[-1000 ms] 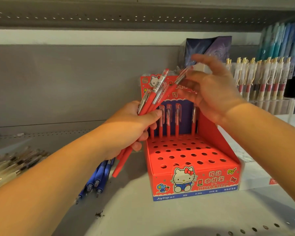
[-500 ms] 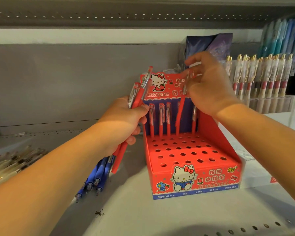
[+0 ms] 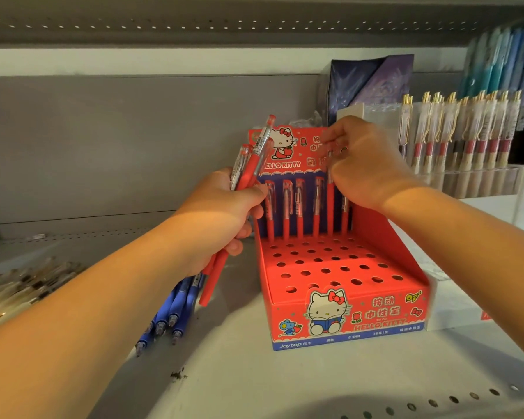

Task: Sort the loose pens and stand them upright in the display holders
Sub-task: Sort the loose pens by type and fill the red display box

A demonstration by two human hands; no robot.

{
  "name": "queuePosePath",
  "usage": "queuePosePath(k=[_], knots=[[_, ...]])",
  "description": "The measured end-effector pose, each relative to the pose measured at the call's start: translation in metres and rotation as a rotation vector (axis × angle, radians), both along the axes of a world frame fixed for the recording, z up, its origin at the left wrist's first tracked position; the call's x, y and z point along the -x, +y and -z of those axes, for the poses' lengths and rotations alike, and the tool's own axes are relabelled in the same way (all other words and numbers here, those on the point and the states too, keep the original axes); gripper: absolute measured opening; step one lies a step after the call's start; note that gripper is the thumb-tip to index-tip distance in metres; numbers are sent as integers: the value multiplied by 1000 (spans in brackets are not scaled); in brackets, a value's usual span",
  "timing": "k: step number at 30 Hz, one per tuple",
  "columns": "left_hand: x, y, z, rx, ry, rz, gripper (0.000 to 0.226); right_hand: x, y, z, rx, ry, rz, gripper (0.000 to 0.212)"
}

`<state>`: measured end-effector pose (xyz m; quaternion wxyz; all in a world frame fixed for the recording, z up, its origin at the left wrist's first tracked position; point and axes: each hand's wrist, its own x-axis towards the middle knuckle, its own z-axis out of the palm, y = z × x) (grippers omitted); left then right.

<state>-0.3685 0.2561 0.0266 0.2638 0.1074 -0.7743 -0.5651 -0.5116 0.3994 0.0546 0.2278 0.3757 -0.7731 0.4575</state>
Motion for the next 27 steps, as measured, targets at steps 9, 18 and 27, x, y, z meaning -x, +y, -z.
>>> queuePosePath(k=[9,18,27], knots=[[-1,1,-1,1,4,7,12,-12,4,-4,-409,165,254,27],[0,2,1,-30,48,125,11,-16,3,2,-645,267,405,32],[1,5,0,-44,179,228,6,-43,-7,1,46,-341,-519,15]])
